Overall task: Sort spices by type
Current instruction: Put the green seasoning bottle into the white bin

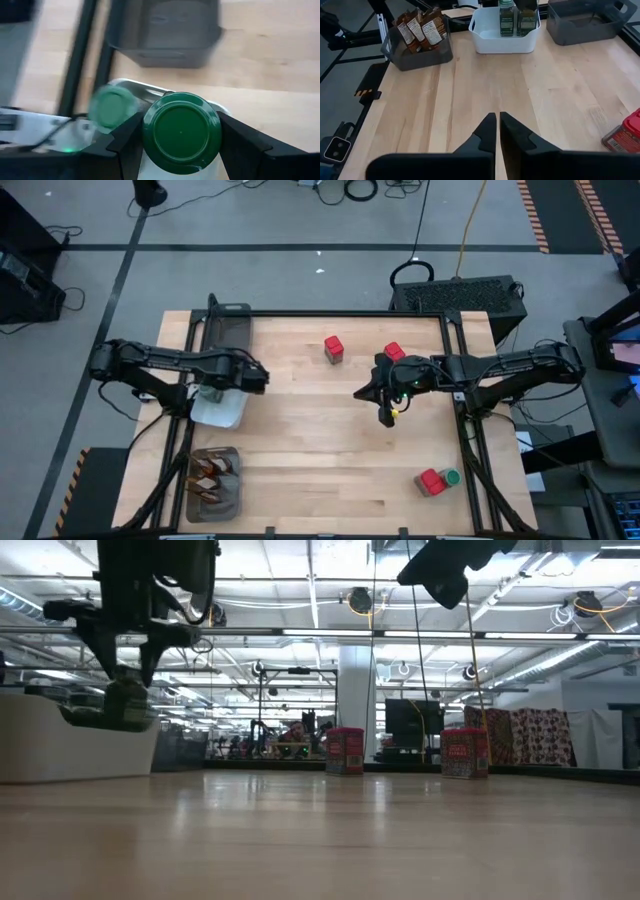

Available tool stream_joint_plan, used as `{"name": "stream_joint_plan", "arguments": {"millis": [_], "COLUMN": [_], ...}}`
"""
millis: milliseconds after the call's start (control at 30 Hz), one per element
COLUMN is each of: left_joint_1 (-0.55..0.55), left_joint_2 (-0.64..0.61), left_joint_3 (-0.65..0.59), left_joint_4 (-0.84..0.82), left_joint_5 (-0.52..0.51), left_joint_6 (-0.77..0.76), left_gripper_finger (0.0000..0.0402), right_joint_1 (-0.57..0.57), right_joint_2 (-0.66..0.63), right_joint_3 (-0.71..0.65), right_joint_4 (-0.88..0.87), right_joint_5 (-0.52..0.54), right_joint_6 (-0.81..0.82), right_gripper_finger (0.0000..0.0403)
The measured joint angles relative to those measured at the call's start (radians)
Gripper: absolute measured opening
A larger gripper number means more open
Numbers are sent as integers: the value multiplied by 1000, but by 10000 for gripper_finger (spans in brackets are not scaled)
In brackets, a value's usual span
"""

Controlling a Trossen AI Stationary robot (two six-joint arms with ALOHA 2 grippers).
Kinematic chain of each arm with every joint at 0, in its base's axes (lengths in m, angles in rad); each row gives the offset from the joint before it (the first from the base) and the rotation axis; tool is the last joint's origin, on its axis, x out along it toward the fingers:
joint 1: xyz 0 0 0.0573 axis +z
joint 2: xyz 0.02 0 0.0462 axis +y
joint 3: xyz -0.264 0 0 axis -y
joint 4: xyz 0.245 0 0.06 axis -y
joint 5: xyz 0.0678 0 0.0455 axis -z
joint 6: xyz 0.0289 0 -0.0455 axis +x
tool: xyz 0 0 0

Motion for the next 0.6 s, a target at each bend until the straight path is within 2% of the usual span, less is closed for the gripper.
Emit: {"name": "stream_joint_plan", "arguments": {"millis": [167, 600], "left_joint_1": [-3, -3], "left_joint_2": [0, 8], "left_joint_3": [0, -41], "left_joint_4": [62, 75], "left_joint_5": [9, 45], "left_joint_6": [6, -2], "left_gripper_finger": [214, 214], "right_joint_1": [0, 0], "right_joint_2": [0, 0], "right_joint_3": [0, 0], "right_joint_4": [-2, -3], "right_joint_5": [0, 0], "right_joint_6": [1, 1], "right_gripper_finger": [1, 1]}}
